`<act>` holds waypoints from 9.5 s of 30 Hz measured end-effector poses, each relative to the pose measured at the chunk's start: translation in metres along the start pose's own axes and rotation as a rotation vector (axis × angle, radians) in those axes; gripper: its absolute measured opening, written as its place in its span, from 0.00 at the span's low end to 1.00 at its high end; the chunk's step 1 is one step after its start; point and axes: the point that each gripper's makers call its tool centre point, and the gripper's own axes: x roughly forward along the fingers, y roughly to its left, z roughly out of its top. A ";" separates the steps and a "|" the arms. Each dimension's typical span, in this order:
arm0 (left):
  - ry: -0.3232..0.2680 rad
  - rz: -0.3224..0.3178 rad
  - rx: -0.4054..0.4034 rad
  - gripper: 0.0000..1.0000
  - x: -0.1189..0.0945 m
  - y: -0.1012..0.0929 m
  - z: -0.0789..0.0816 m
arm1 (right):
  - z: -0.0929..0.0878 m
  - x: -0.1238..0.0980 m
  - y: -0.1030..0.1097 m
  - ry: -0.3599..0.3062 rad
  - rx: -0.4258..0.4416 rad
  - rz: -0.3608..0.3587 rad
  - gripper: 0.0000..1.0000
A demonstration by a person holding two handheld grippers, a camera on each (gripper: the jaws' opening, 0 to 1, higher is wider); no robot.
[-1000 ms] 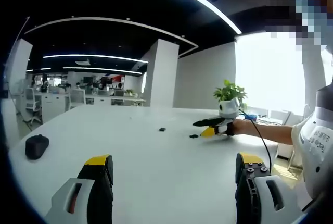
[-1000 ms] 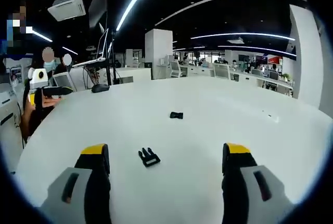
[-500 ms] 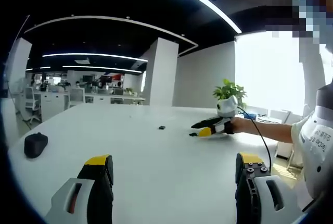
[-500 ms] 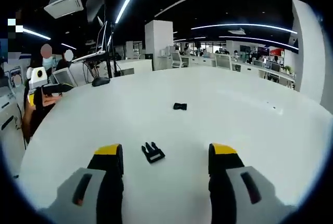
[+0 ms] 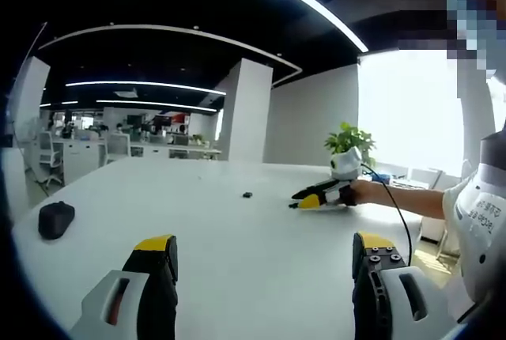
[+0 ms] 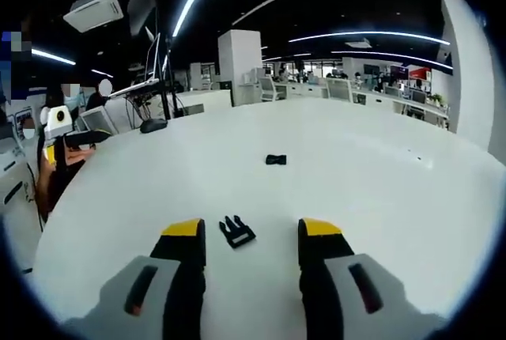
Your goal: Snap the two parts of the plastic buckle together until the buckle closes and remains connected.
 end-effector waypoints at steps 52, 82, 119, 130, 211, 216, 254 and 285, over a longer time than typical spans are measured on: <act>-0.005 0.005 -0.008 0.93 -0.002 0.002 -0.001 | -0.004 0.005 0.016 0.022 -0.095 0.054 0.13; -0.009 -0.004 0.010 0.92 0.006 0.008 0.011 | 0.010 0.001 0.026 -0.021 -0.042 0.051 0.12; -0.067 0.045 0.003 0.93 0.067 0.063 0.062 | 0.033 -0.029 0.050 -0.087 0.025 0.058 0.12; -0.046 0.017 0.023 0.92 0.092 0.060 0.063 | 0.031 -0.031 0.050 -0.090 0.049 0.066 0.12; 0.208 -0.059 0.197 0.88 0.265 0.073 0.018 | 0.025 -0.040 0.044 -0.083 0.037 0.030 0.12; 0.225 -0.070 0.206 0.88 0.271 0.068 0.016 | 0.027 -0.042 0.042 -0.085 0.029 0.025 0.12; 0.280 -0.138 0.195 0.74 0.302 0.048 0.002 | 0.034 -0.046 0.043 -0.140 0.050 0.007 0.12; 0.308 -0.144 0.235 0.32 0.313 0.043 -0.005 | 0.046 -0.057 0.045 -0.193 0.061 0.018 0.12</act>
